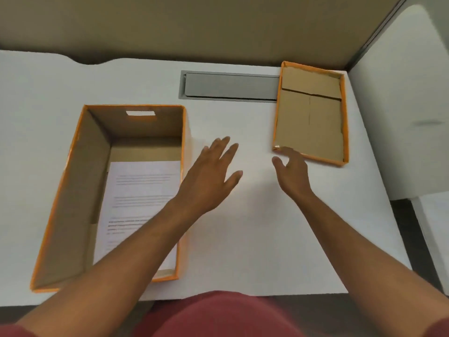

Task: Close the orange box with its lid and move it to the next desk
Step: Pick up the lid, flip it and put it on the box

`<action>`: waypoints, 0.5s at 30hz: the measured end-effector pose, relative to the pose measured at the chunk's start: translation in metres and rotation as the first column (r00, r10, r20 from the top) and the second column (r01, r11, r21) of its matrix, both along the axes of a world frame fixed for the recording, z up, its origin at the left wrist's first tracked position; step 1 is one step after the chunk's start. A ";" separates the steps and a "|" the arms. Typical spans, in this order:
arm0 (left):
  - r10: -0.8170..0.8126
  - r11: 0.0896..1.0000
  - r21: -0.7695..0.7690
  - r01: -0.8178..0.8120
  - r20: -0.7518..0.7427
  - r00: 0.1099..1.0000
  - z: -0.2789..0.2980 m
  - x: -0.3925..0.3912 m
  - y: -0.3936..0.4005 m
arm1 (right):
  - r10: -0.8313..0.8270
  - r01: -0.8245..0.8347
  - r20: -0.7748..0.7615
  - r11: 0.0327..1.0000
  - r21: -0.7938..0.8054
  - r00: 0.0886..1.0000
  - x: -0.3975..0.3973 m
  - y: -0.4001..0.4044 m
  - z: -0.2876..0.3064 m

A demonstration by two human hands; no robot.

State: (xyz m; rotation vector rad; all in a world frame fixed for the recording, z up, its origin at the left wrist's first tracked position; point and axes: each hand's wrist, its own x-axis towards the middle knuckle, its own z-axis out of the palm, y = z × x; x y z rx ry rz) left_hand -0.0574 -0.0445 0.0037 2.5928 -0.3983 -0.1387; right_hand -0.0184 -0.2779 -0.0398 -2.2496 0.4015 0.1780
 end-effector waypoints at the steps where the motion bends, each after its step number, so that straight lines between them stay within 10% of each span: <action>1: -0.030 0.999 0.021 0.031 -0.019 0.999 -0.009 0.004 -0.019 | 0.035 -0.035 0.006 0.996 -0.083 0.999 0.012 -0.023 -0.005; 6: -0.086 0.986 0.128 0.104 -0.138 0.987 -0.048 0.026 -0.100 | 0.261 -0.348 -0.240 0.804 -0.482 0.935 0.049 -0.108 -0.048; 15: -0.058 0.976 0.193 0.097 -0.194 0.979 -0.088 0.015 -0.155 | 0.443 -0.481 -0.205 0.710 -0.514 0.873 -0.033 -0.133 -0.070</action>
